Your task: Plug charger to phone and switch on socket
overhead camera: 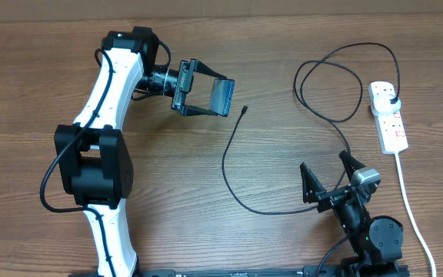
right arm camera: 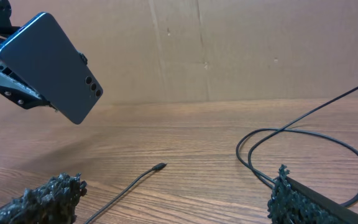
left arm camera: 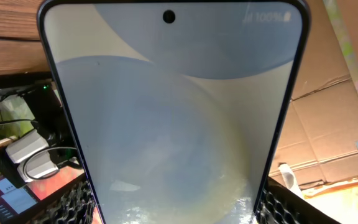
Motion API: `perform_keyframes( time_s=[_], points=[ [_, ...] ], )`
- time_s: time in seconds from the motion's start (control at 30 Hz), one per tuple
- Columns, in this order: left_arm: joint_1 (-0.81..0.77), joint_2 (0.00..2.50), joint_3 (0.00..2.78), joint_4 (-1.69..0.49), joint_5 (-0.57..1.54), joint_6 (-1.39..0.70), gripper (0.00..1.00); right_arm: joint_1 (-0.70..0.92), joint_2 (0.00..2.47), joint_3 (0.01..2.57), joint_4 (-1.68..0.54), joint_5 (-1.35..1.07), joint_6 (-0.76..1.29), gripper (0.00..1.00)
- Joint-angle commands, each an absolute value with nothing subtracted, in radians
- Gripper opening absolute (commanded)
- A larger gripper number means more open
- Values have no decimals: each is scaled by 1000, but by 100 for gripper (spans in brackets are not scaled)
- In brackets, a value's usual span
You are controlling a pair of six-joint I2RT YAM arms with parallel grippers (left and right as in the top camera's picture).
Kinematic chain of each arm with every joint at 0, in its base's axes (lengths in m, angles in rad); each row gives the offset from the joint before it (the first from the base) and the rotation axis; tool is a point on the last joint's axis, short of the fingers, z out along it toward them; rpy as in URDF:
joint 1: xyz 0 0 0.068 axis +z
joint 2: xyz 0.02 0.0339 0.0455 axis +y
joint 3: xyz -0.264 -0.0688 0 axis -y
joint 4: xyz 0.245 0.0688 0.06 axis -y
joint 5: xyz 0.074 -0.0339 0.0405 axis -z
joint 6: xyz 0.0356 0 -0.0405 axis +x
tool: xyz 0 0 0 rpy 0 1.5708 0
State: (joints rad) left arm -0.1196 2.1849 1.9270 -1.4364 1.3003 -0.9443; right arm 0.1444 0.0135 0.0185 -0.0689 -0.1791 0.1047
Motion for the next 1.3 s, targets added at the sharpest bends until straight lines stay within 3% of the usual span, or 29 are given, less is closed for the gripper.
perform_keyframes(
  time_s=[0.0,1.27],
  points=[
    [-119,2186,1958,-1440,1324,-958,61,139,3,7,-62,-178,107,100],
    [-119,2186,1958,-1440,1299,-958,61,139,3,8,-65,-211,107,100]
  ],
)
